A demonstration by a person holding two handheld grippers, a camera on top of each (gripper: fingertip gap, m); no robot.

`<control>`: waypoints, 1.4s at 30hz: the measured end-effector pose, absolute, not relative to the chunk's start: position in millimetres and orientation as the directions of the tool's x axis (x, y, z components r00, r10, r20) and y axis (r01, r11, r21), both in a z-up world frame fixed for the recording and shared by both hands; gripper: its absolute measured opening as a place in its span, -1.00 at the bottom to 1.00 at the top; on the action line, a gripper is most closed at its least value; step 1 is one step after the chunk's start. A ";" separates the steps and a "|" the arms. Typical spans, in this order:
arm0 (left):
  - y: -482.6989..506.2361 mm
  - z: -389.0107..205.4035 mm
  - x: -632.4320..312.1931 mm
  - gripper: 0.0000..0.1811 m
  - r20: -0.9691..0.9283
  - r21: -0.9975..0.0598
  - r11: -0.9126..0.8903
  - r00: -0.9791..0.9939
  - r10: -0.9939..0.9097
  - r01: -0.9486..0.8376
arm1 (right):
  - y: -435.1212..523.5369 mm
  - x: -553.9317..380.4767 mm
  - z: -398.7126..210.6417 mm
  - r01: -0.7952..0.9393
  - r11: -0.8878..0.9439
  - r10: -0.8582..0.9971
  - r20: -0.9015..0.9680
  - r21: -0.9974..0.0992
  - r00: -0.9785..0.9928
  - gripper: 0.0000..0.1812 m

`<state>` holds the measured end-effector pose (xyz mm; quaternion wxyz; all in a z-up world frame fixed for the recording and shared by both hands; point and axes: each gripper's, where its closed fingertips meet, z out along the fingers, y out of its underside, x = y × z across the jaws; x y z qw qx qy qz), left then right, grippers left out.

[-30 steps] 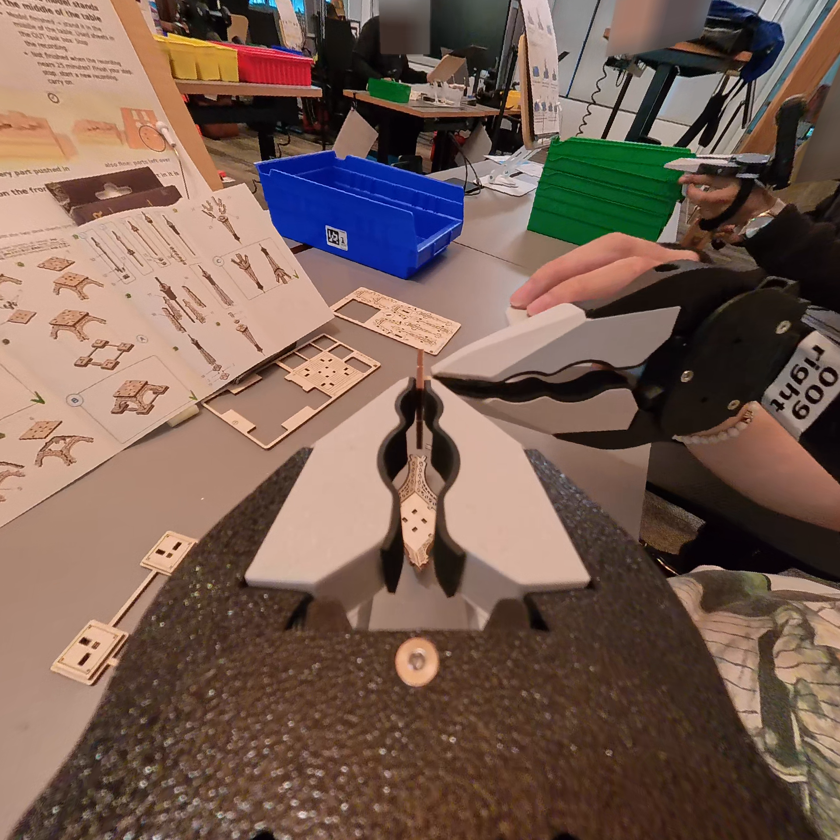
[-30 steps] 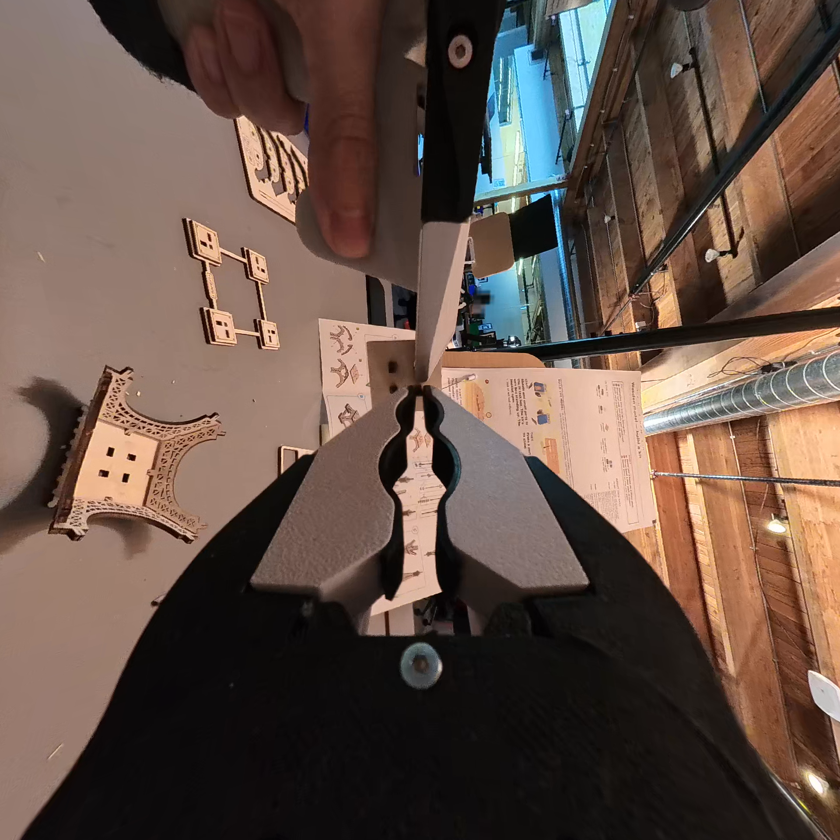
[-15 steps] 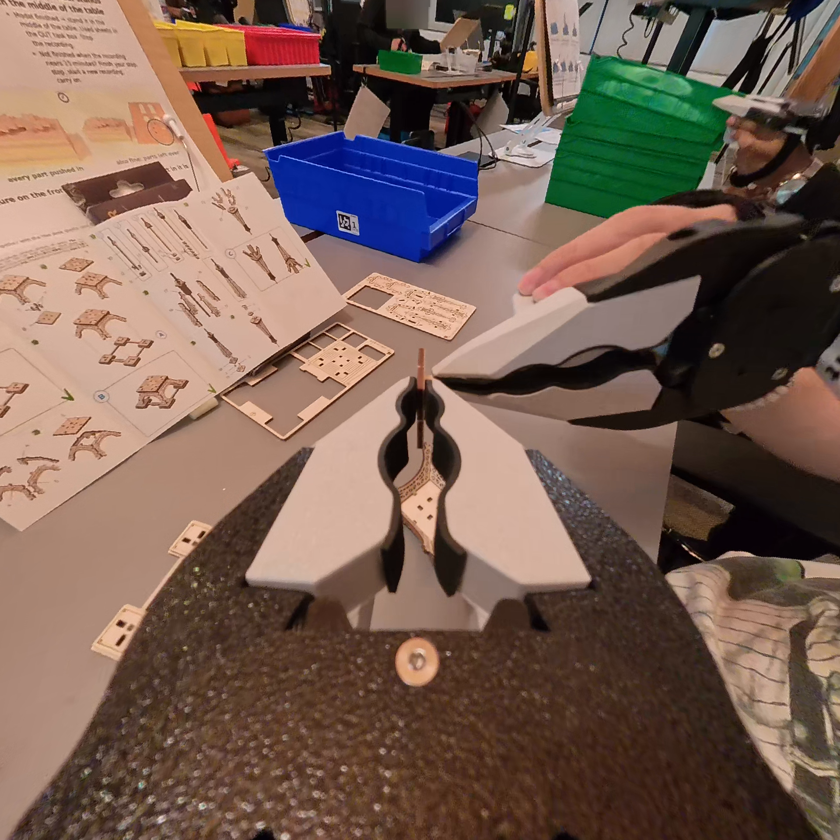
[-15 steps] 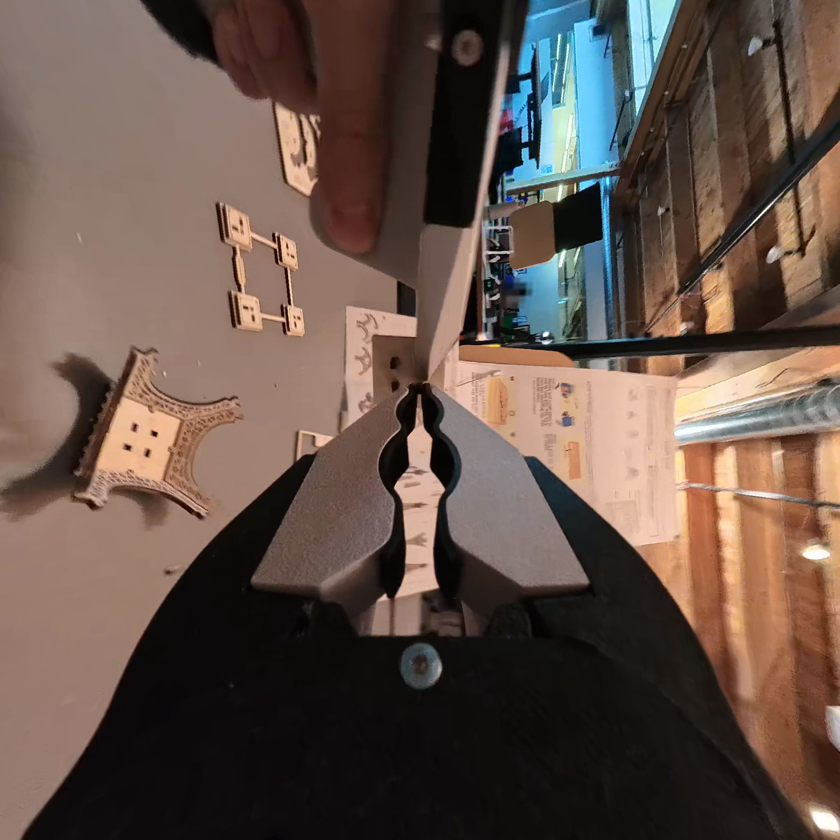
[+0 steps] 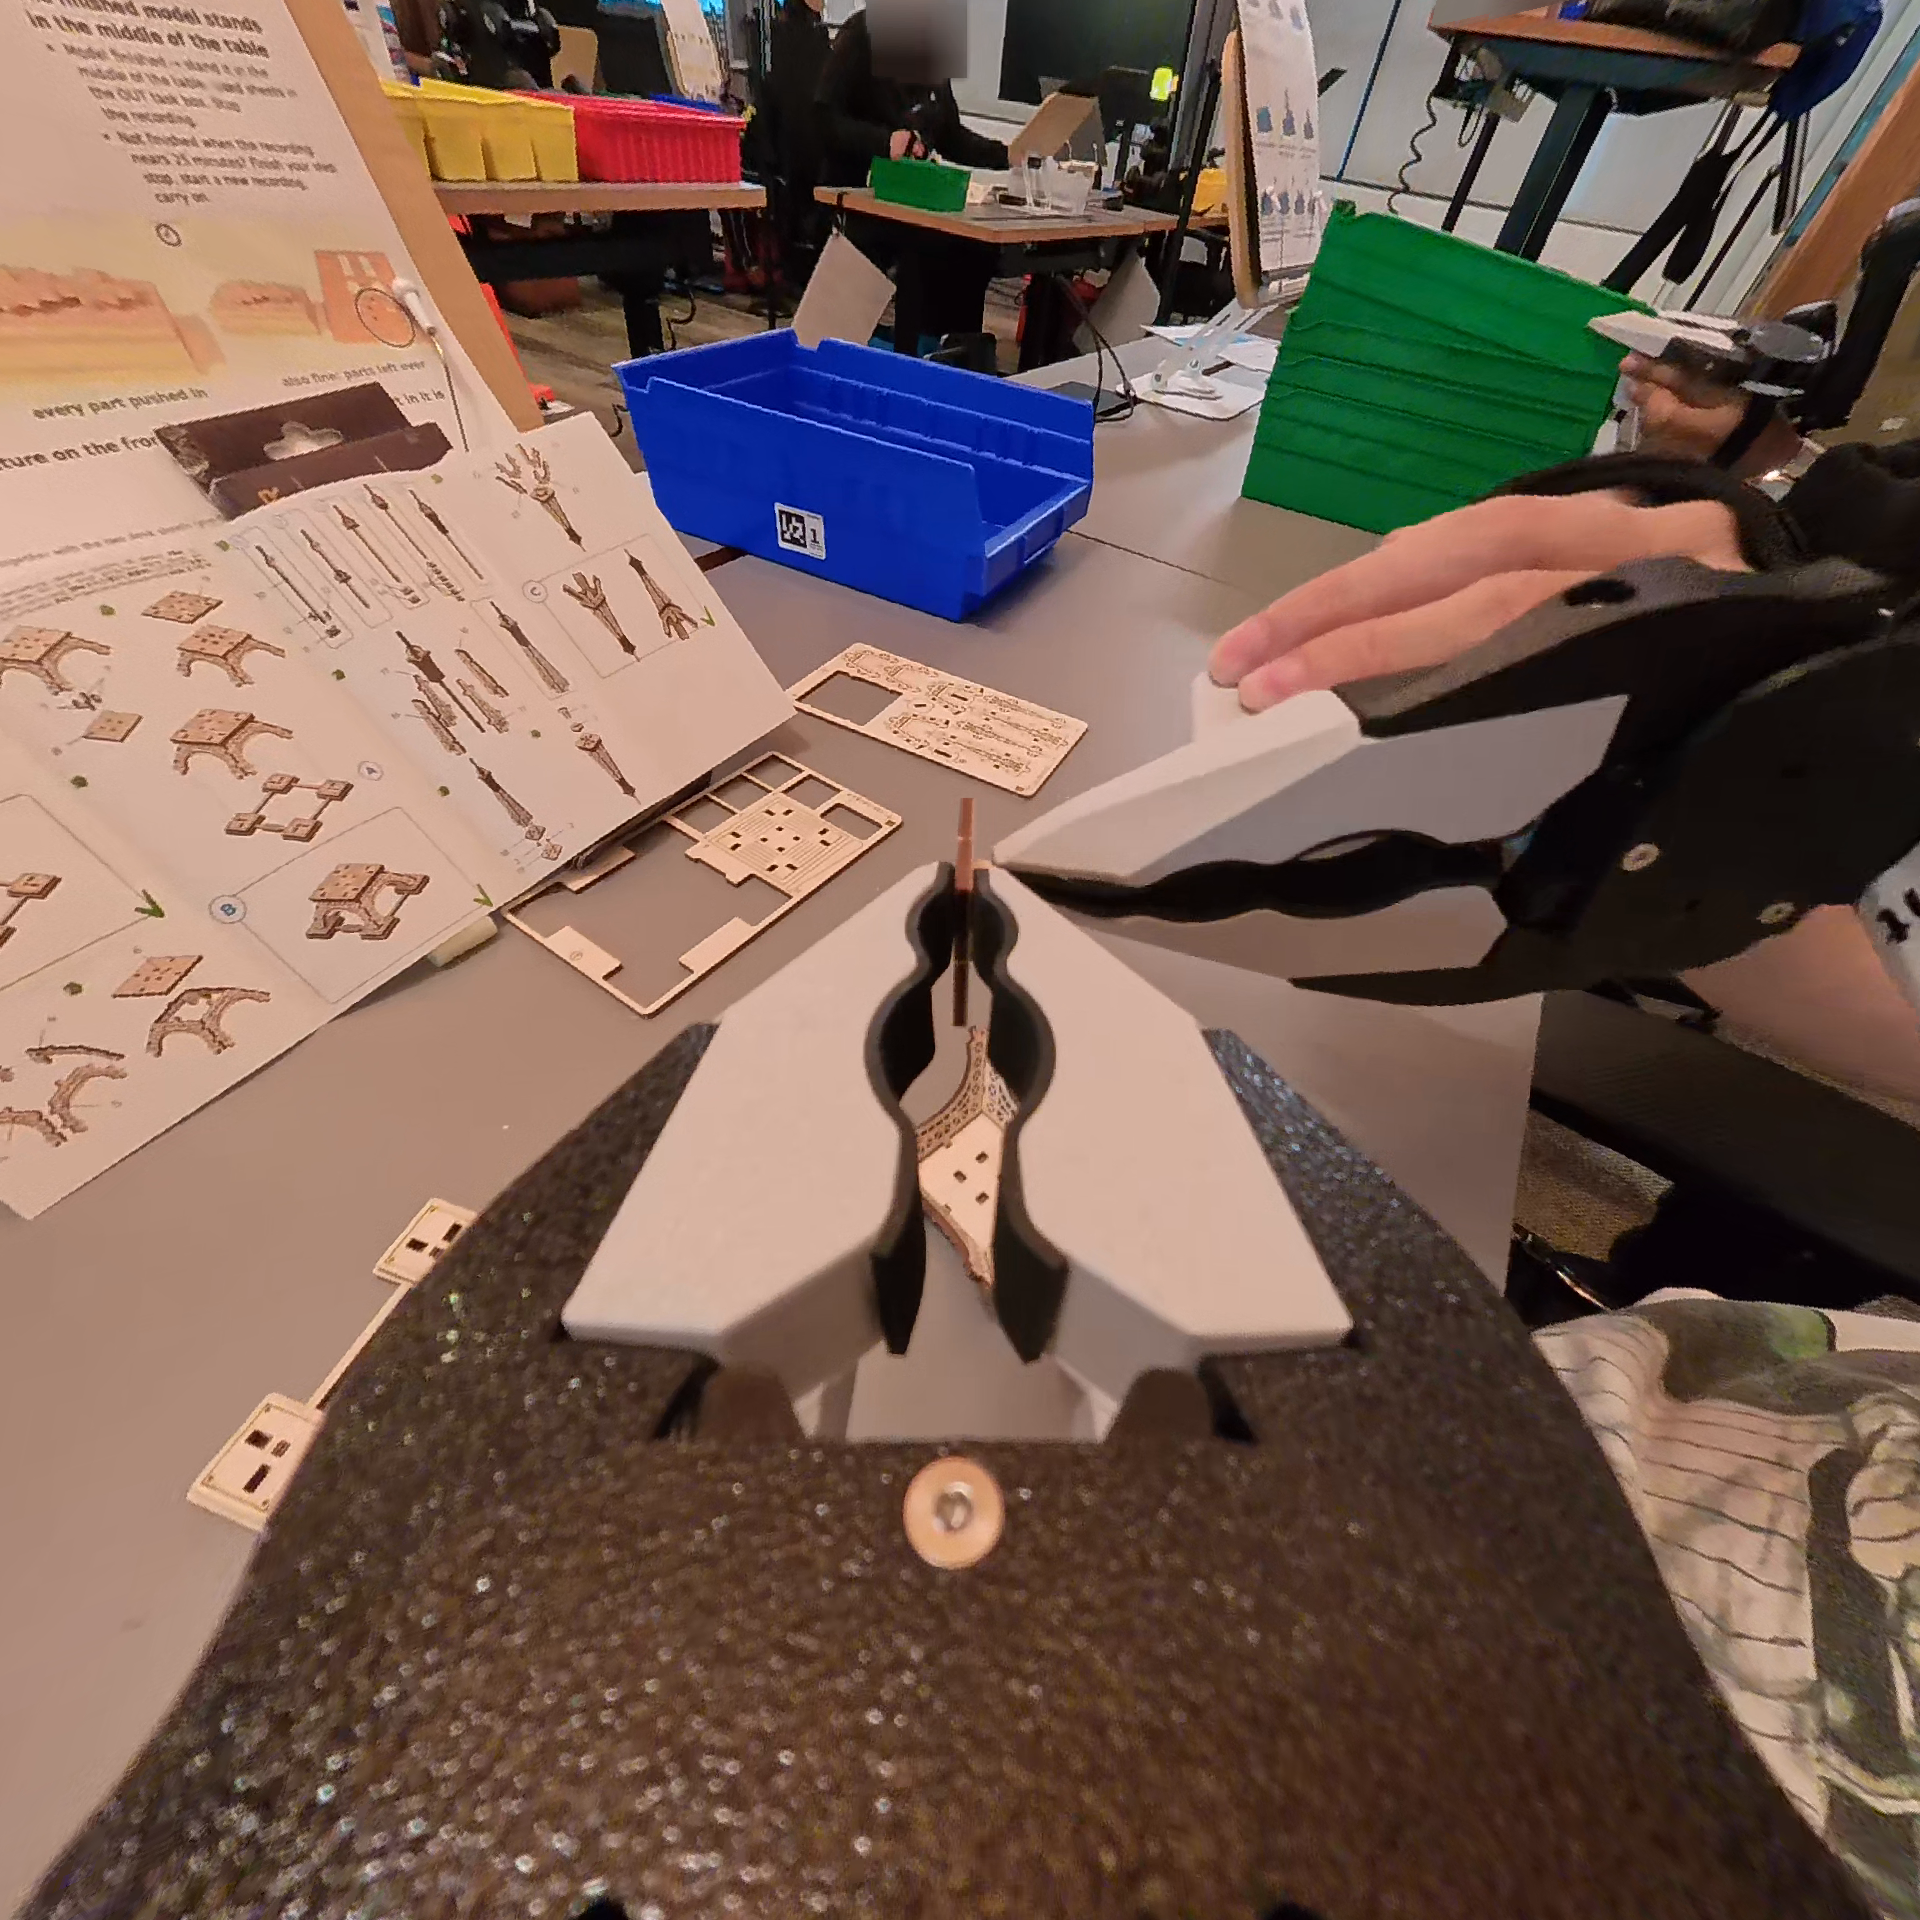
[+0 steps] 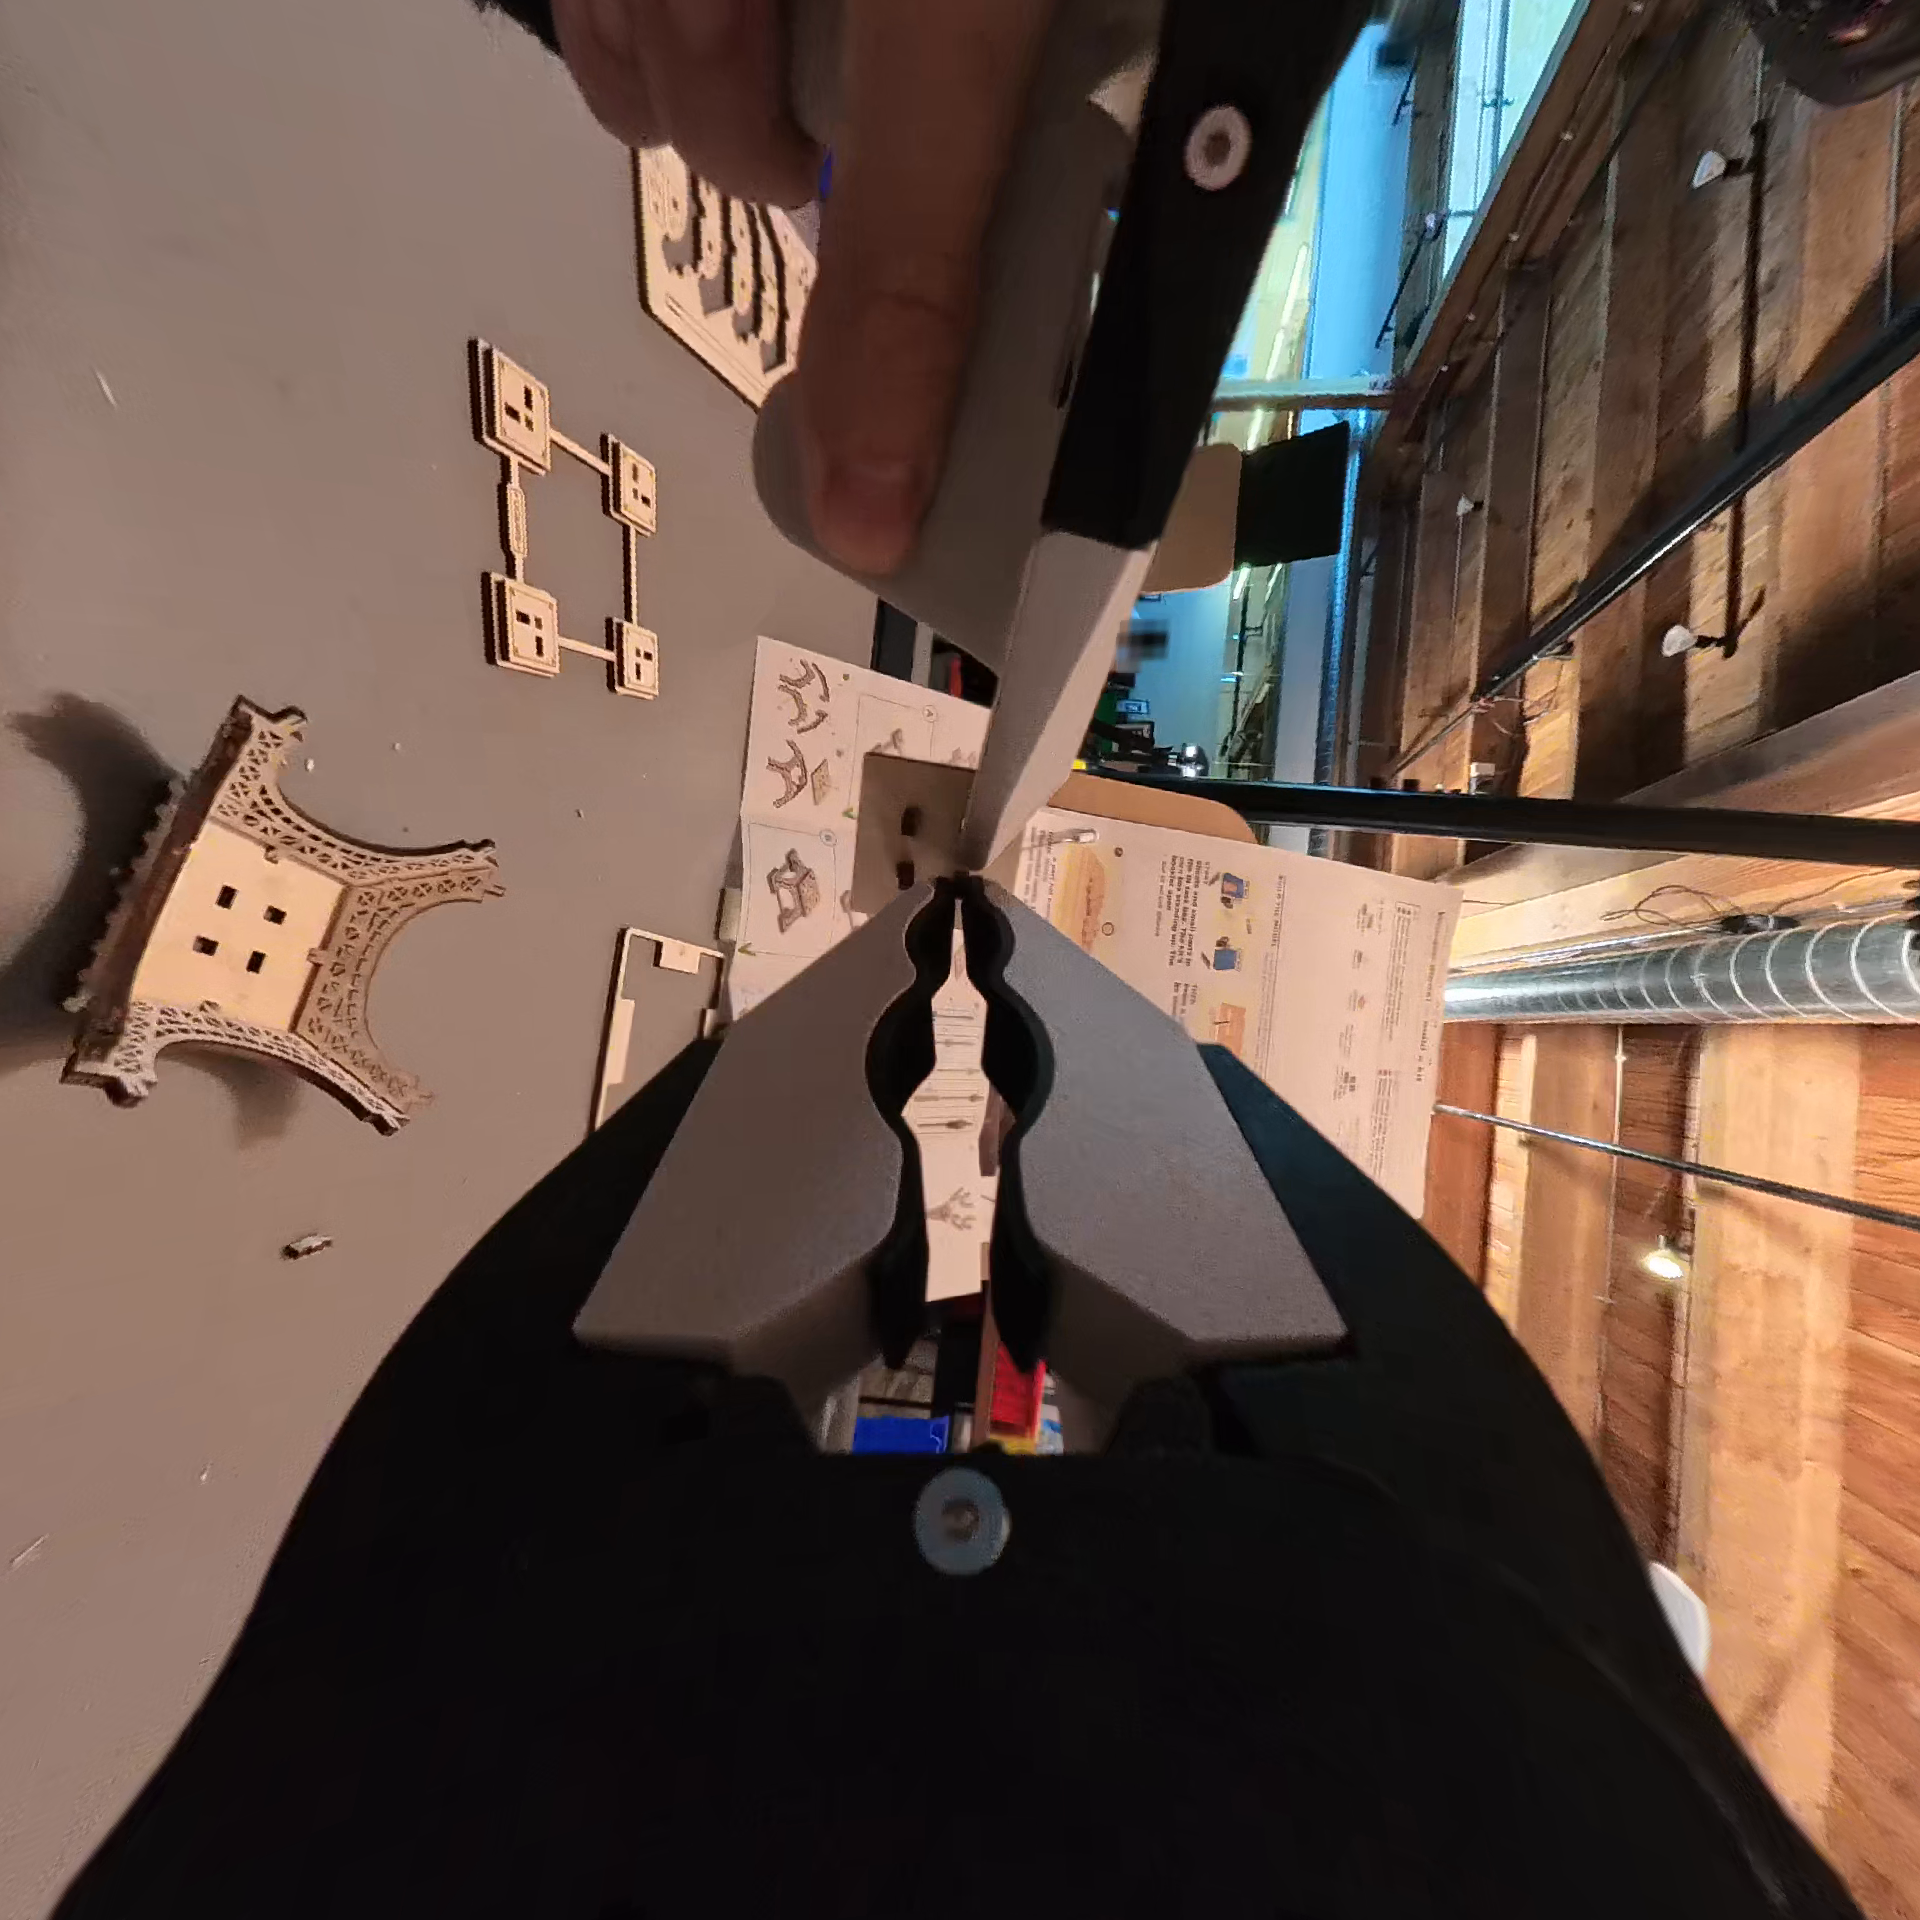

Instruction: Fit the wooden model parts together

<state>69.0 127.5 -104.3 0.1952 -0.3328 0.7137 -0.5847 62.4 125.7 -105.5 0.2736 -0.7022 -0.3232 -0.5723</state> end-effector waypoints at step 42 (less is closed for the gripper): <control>156.9 -93.1 82.6 -1.00 0.007 -0.979 0.115 -0.593 -0.805 -0.169 | 97.5 87.7 -119.0 0.653 -0.742 0.085 0.944 -0.152 0.317 -1.00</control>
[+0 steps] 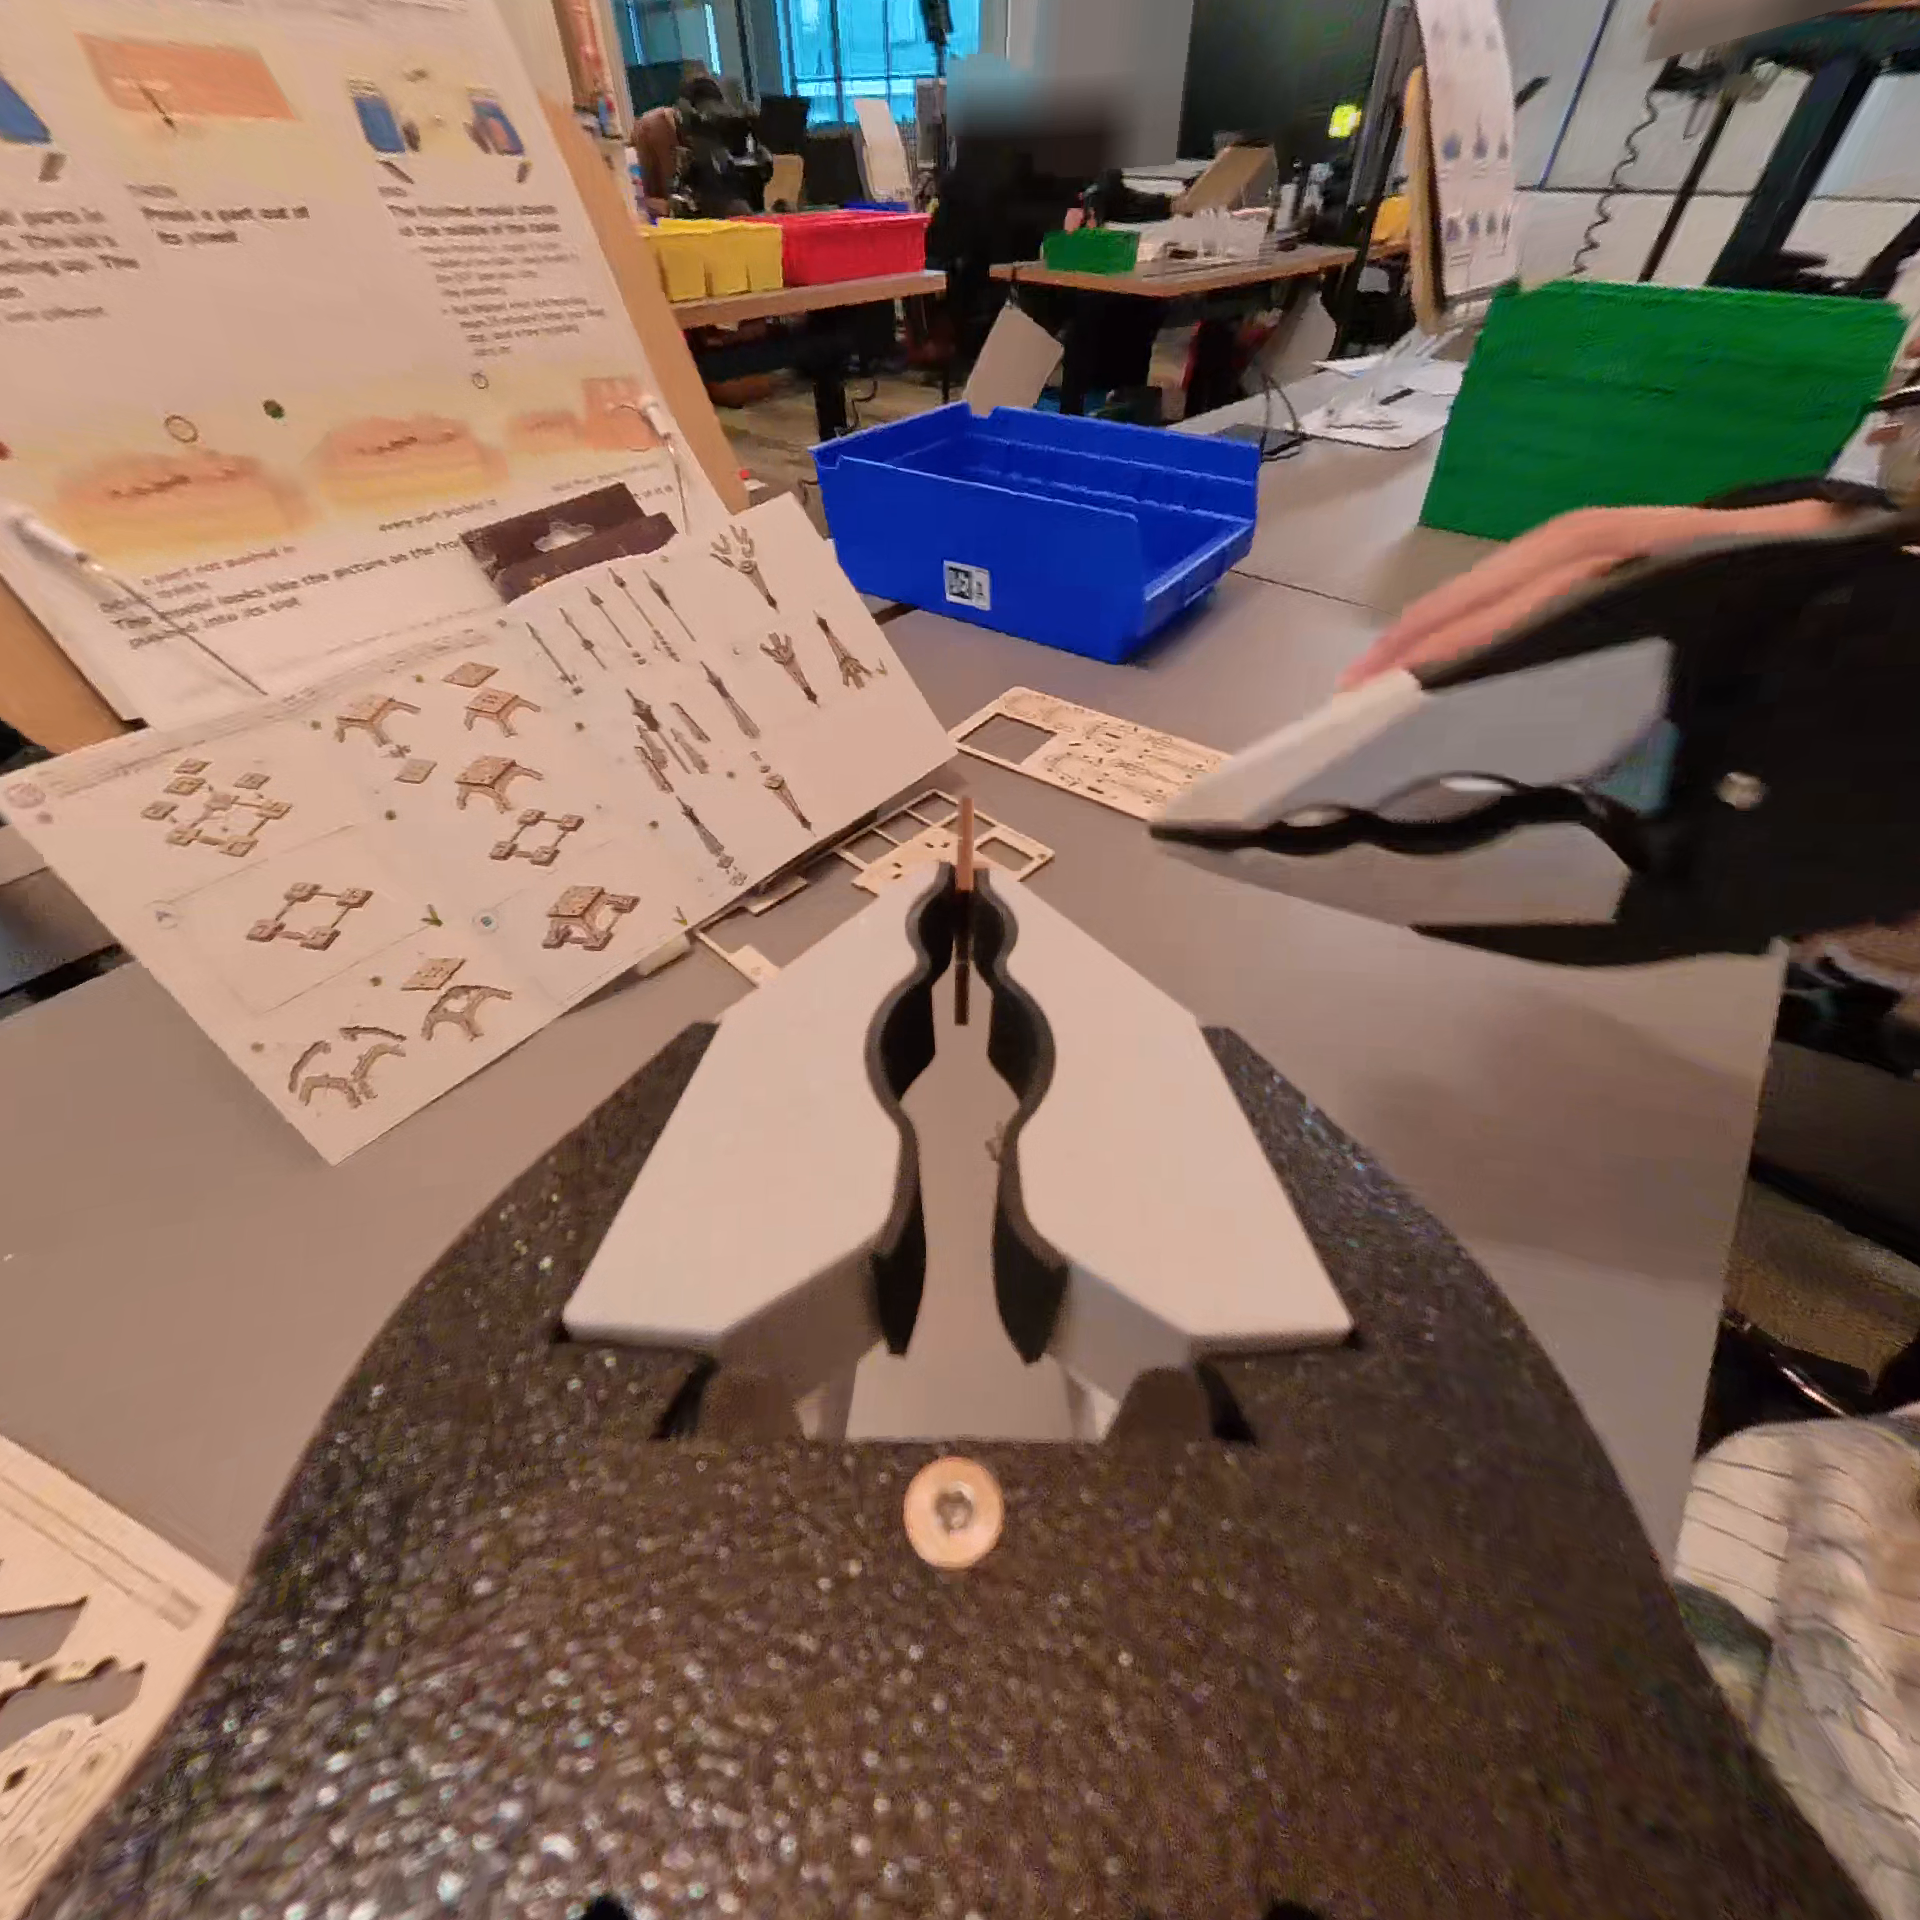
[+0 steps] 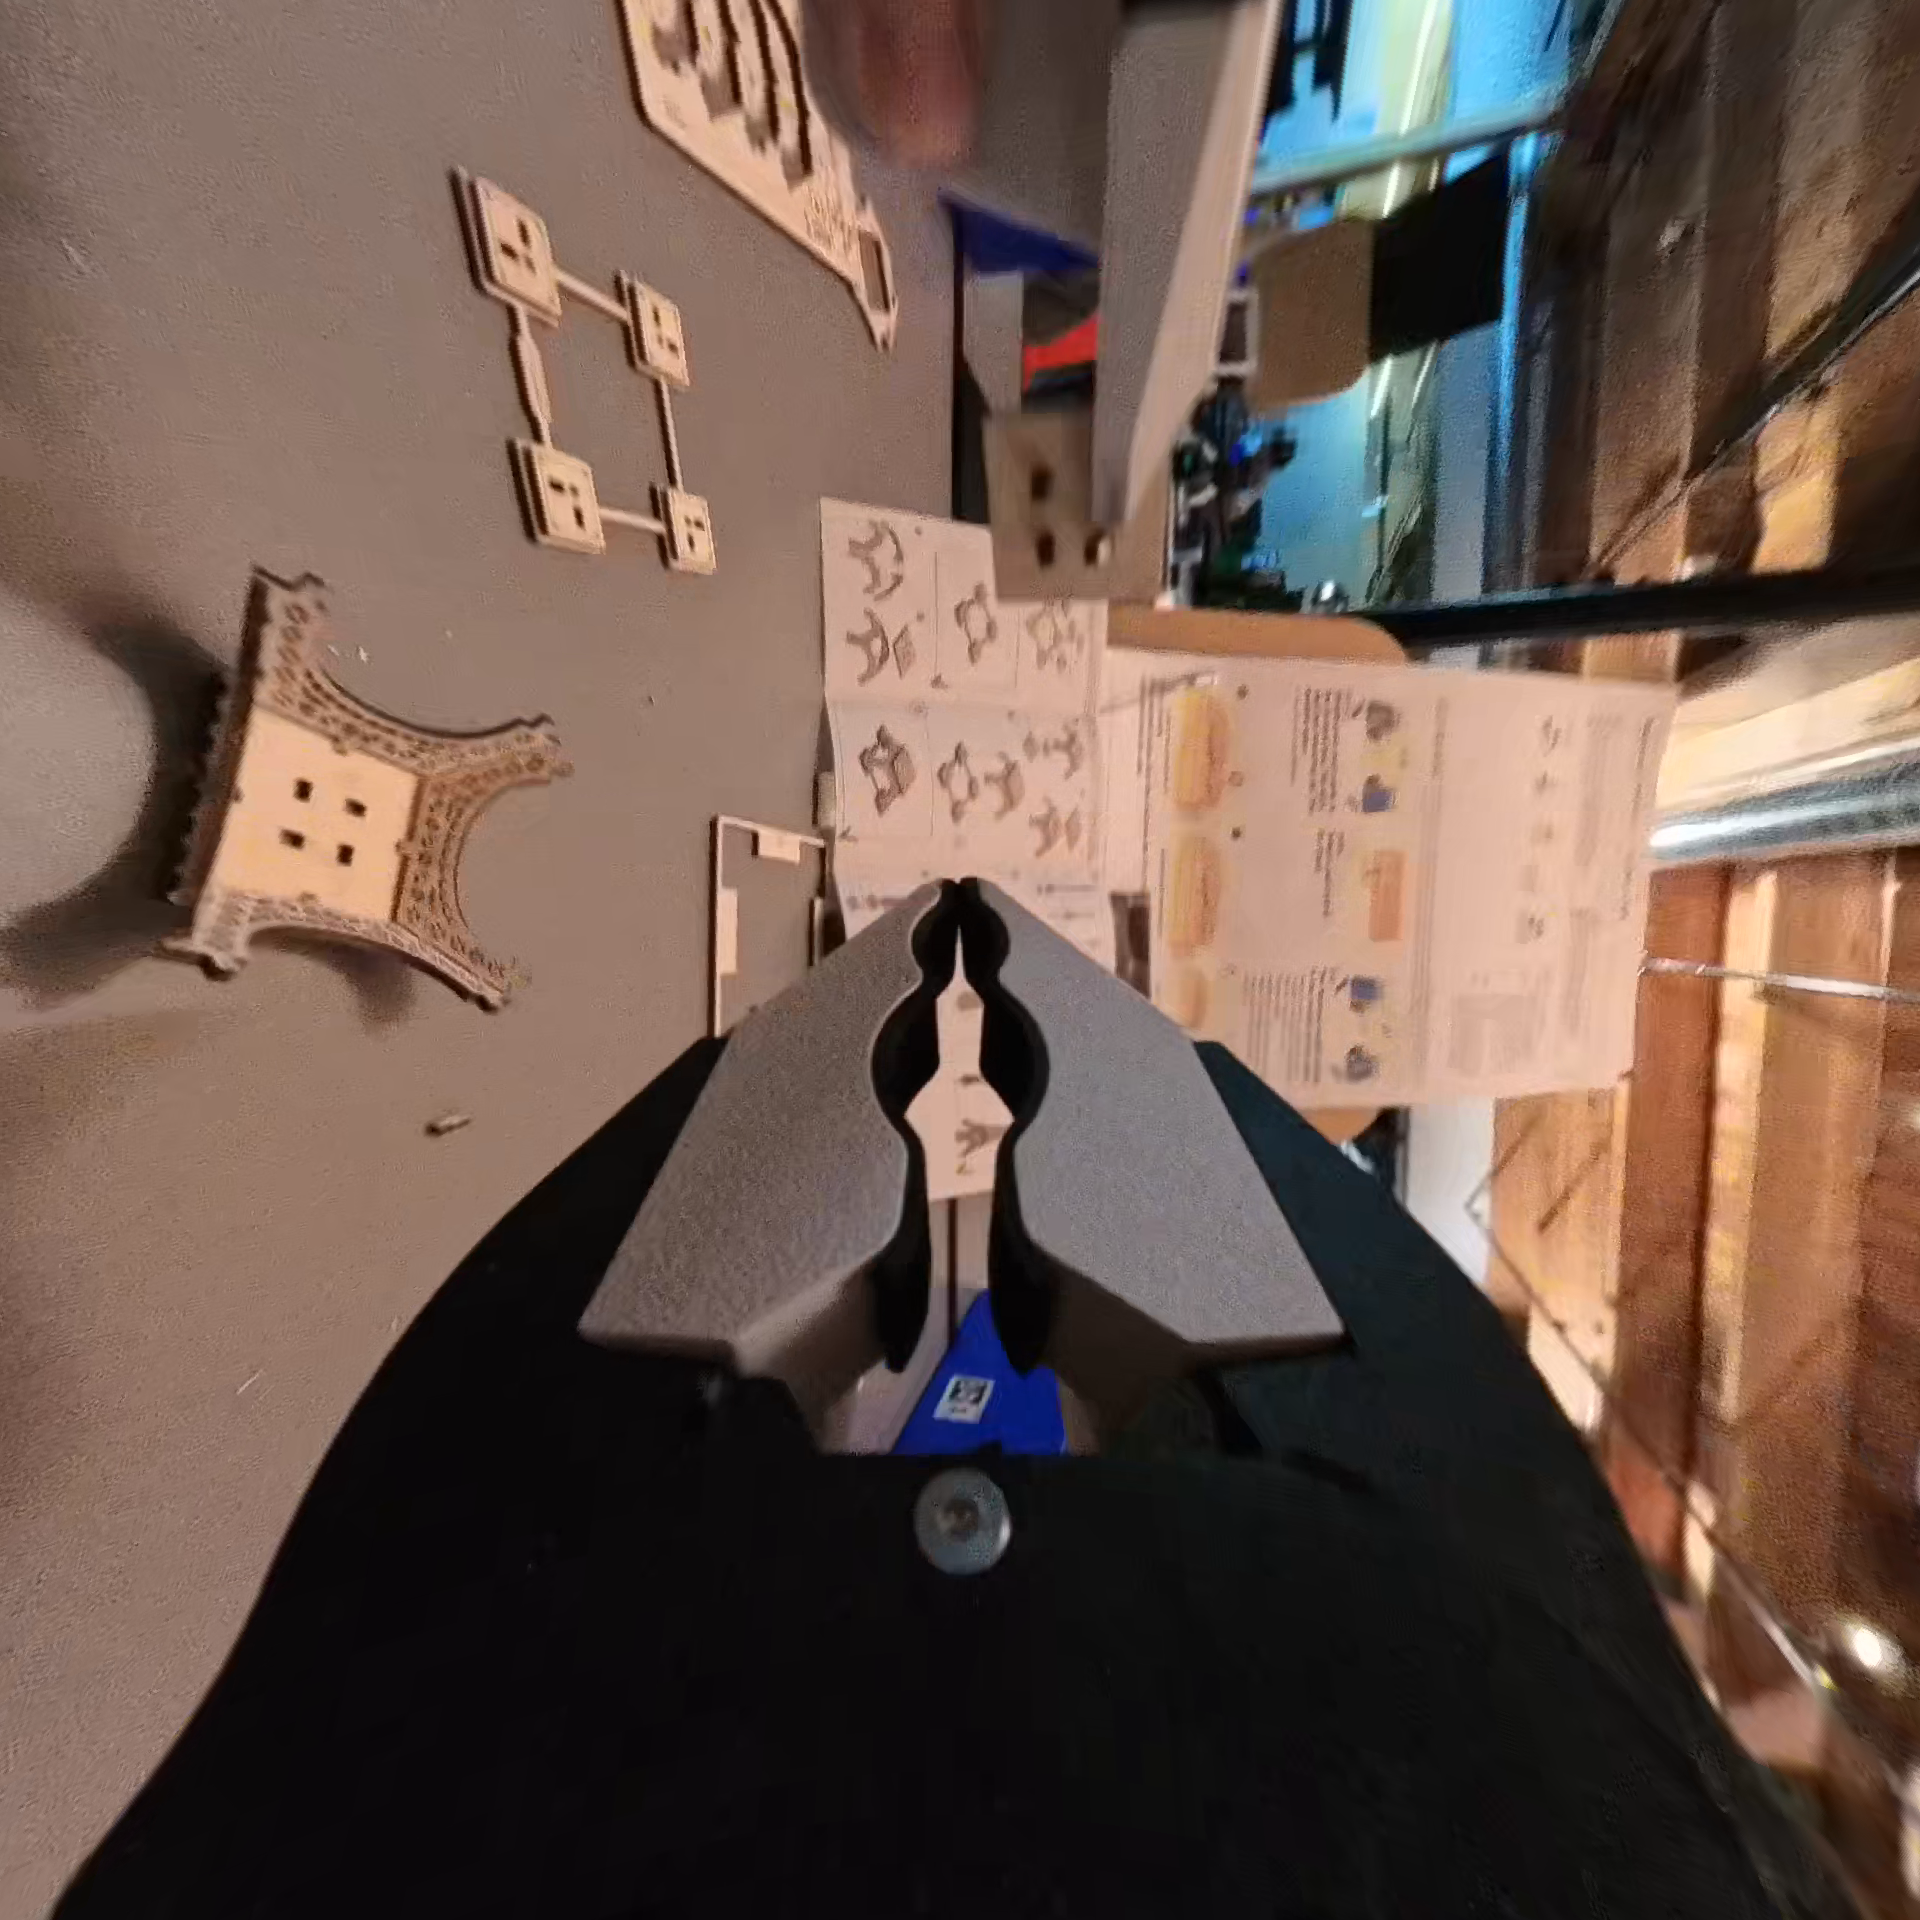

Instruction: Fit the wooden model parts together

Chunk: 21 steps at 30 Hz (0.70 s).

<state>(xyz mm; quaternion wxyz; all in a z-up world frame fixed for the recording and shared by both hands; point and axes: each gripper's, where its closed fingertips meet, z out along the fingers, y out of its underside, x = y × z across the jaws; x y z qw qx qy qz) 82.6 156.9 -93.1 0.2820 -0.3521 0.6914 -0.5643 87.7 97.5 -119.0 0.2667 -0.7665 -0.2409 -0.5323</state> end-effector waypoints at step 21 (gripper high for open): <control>113.5 -124.9 68.5 -1.00 0.138 -0.941 0.143 -0.735 -0.664 -0.306 | 114.3 59.5 -122.0 0.718 -0.603 -0.052 0.915 -0.347 0.399 -0.87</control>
